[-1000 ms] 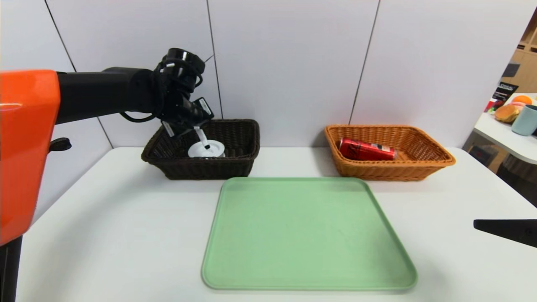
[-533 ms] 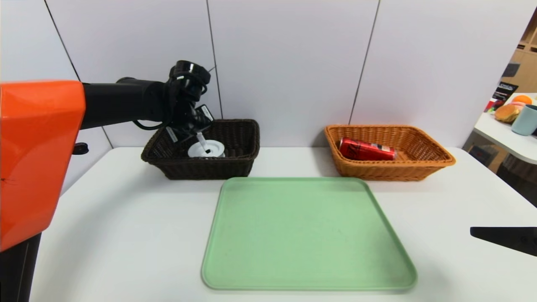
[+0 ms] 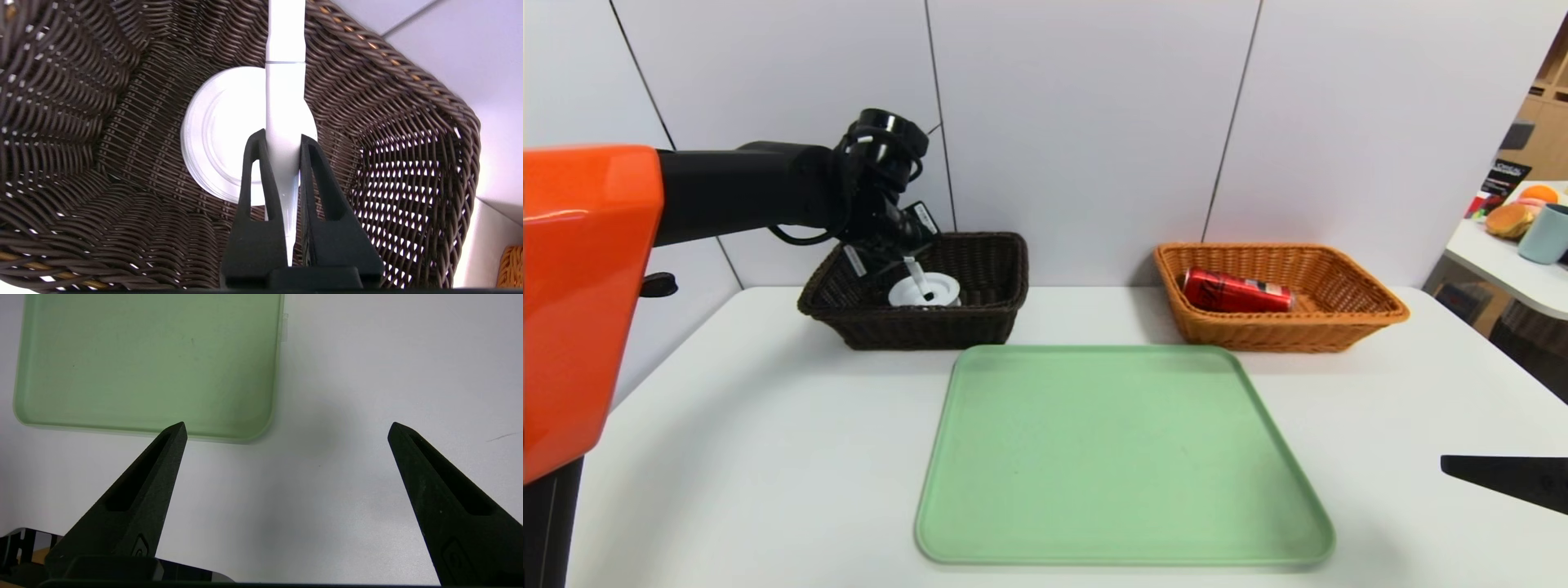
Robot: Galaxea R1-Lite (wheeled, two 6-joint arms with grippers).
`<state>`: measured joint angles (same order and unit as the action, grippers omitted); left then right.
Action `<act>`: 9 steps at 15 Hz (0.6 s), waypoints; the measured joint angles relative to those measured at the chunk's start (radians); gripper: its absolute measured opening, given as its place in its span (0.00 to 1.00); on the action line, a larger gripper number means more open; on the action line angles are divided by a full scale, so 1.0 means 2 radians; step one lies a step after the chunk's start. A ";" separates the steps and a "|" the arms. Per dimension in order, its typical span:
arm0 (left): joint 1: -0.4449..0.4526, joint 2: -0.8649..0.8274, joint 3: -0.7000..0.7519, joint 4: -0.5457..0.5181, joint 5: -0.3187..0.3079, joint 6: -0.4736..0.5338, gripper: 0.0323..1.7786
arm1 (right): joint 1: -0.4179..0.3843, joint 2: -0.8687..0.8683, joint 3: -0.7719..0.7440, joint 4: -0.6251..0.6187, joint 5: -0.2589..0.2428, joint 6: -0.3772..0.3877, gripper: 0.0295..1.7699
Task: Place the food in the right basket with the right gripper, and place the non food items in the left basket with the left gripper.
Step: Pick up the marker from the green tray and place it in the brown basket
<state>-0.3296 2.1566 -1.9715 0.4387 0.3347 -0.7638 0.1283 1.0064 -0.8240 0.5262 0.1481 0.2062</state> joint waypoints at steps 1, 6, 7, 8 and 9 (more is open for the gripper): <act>0.000 0.000 0.000 0.002 0.000 -0.004 0.07 | 0.000 -0.002 0.001 0.000 0.000 0.000 0.96; 0.000 -0.001 0.000 0.001 0.005 -0.002 0.07 | 0.000 -0.010 0.005 0.001 0.000 0.000 0.96; 0.000 -0.001 0.000 0.002 0.004 -0.002 0.07 | 0.000 -0.012 0.005 0.001 0.000 0.000 0.96; 0.000 -0.001 0.000 0.002 0.004 -0.002 0.07 | 0.000 -0.013 0.005 0.001 0.000 0.000 0.96; 0.000 -0.001 0.000 0.003 0.004 -0.001 0.07 | 0.000 -0.014 0.005 0.001 0.000 0.000 0.96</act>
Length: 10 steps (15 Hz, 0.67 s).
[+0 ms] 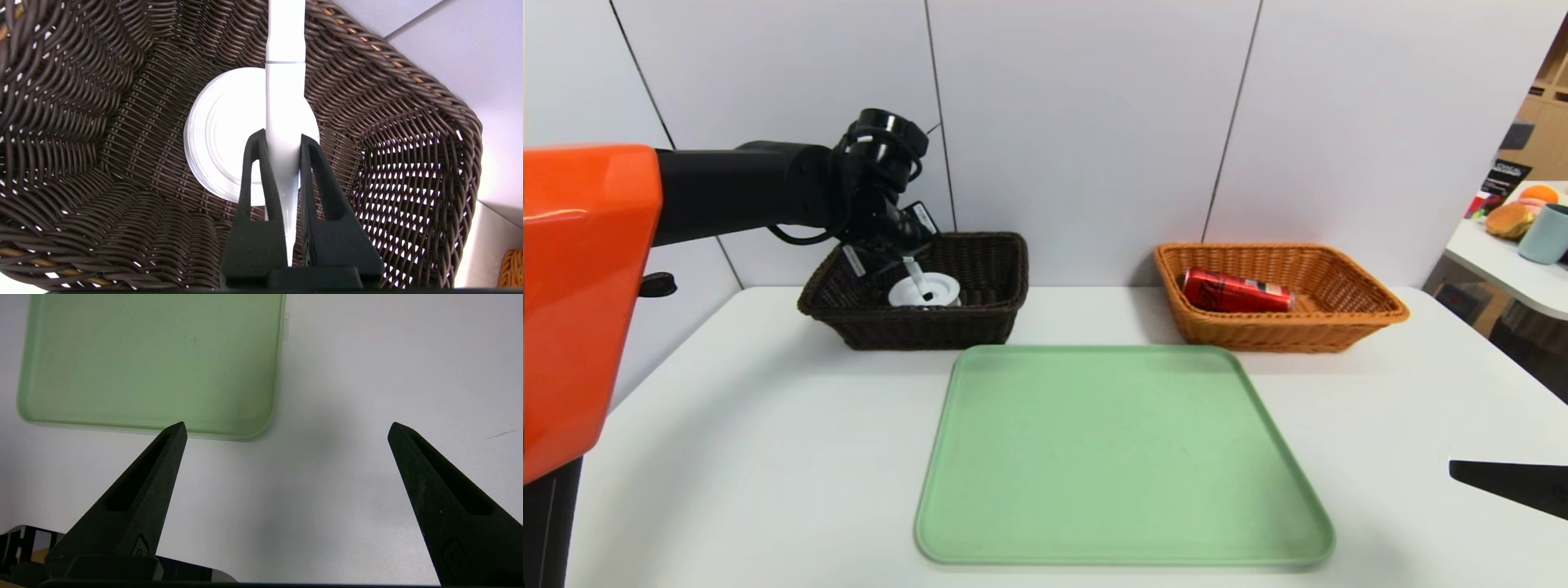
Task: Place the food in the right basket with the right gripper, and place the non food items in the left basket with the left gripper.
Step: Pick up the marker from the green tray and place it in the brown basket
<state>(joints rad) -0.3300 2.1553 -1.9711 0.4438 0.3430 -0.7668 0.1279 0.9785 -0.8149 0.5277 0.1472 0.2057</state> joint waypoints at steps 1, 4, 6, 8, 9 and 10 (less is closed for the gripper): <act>0.000 0.000 0.000 0.000 0.000 0.000 0.07 | 0.000 -0.001 0.000 0.000 0.000 0.000 0.96; 0.002 0.008 0.003 0.002 0.001 -0.002 0.07 | 0.000 -0.002 -0.001 0.000 0.000 0.000 0.96; 0.006 0.015 0.003 0.002 0.002 -0.004 0.07 | 0.000 -0.003 -0.001 0.000 -0.001 0.000 0.96; 0.008 0.018 0.003 0.002 0.002 -0.003 0.07 | 0.000 -0.006 -0.001 0.000 -0.001 0.001 0.96; 0.008 0.019 0.003 0.002 0.002 -0.003 0.07 | 0.000 -0.007 0.001 0.000 -0.001 0.001 0.96; 0.008 0.020 0.003 0.002 0.002 -0.003 0.07 | 0.000 -0.008 0.002 0.000 -0.001 0.001 0.96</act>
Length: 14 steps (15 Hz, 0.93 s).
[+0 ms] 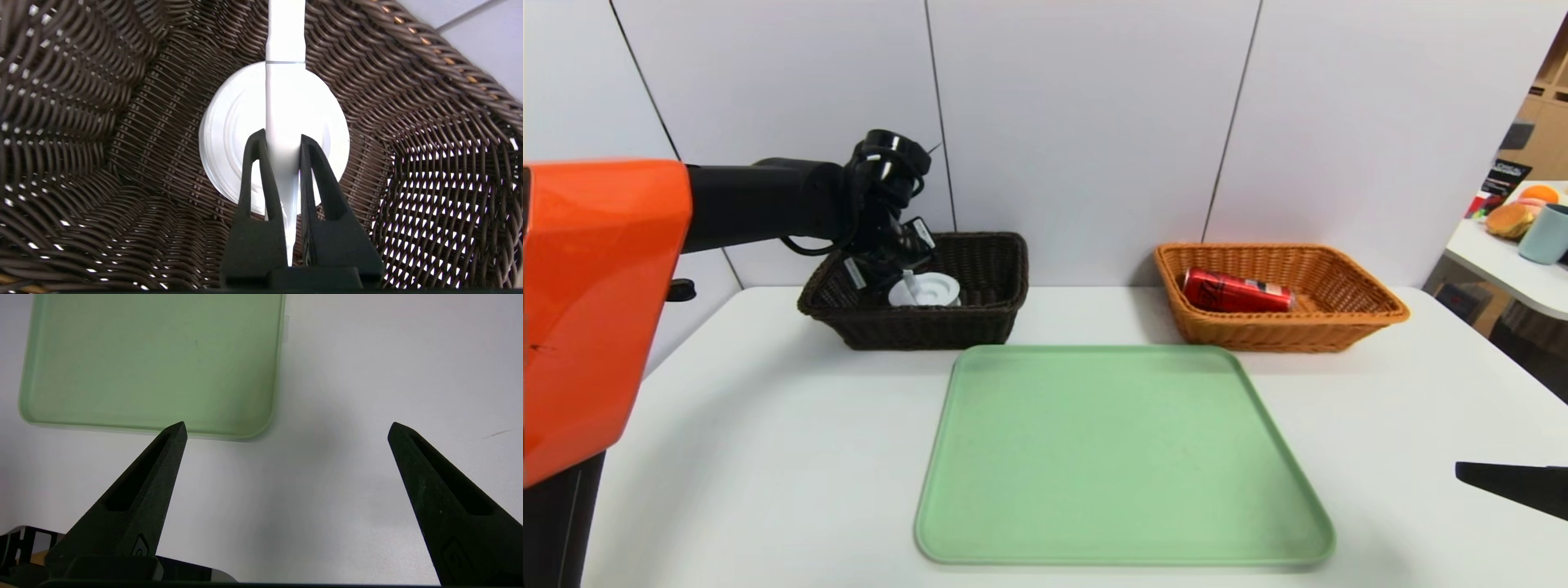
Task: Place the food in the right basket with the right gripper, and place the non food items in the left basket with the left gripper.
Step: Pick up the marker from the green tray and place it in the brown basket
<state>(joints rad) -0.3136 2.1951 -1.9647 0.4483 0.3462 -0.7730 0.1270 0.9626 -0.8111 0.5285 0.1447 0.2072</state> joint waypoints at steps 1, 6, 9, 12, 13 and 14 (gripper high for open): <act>0.000 0.001 0.000 0.000 0.000 -0.001 0.19 | 0.000 -0.001 0.001 0.000 0.000 0.000 0.96; 0.003 0.005 0.000 0.000 0.001 -0.001 0.56 | 0.000 -0.002 0.001 0.000 0.000 0.000 0.96; 0.005 0.005 0.000 0.001 0.001 -0.001 0.69 | 0.000 -0.003 0.001 0.000 0.000 0.000 0.96; 0.005 0.005 0.000 0.001 0.001 -0.001 0.78 | 0.000 -0.003 0.001 0.000 0.000 0.000 0.96; 0.005 0.002 0.000 0.002 0.002 0.001 0.80 | 0.000 -0.003 0.001 0.000 0.000 -0.001 0.96; 0.005 -0.001 0.000 0.007 0.006 0.006 0.81 | 0.000 -0.003 0.000 0.000 -0.001 -0.001 0.96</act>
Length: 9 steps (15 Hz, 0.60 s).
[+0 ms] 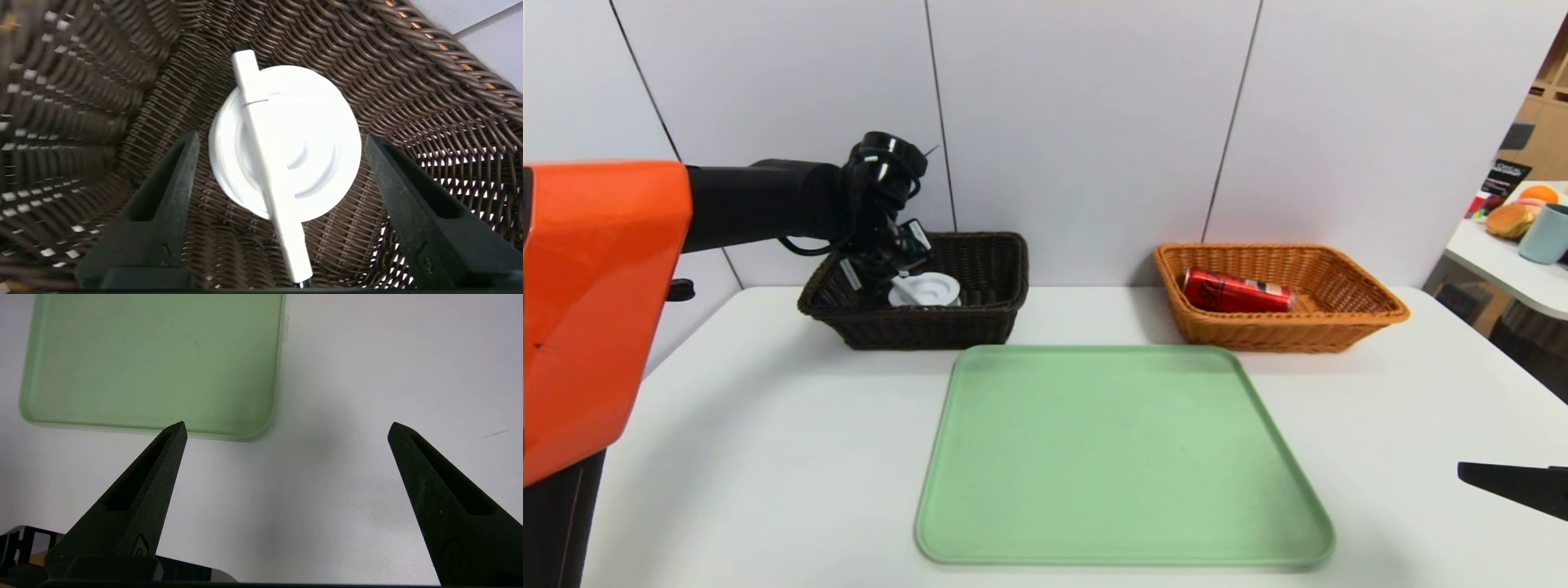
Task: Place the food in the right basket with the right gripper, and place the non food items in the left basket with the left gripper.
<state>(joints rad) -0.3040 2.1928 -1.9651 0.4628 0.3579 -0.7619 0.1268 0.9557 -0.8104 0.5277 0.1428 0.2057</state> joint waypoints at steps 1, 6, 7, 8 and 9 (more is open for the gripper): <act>0.000 -0.006 0.000 0.006 0.007 0.011 0.83 | 0.000 0.000 0.000 0.000 -0.002 -0.001 0.96; 0.002 -0.040 0.001 0.005 0.061 0.183 0.89 | 0.000 -0.002 -0.001 -0.005 -0.008 -0.020 0.96; 0.002 -0.050 0.004 0.006 0.061 0.230 0.90 | 0.000 -0.004 -0.004 -0.005 -0.012 -0.026 0.96; 0.002 -0.061 0.009 0.006 0.059 0.285 0.91 | 0.000 -0.005 -0.007 -0.006 -0.015 -0.037 0.96; 0.003 -0.071 0.015 0.005 0.052 0.336 0.91 | 0.000 -0.006 -0.010 -0.005 -0.018 -0.044 0.96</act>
<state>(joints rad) -0.2987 2.0498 -1.9343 0.4732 0.4617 -0.0898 0.1268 0.9438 -0.8313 0.5170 0.1068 0.1179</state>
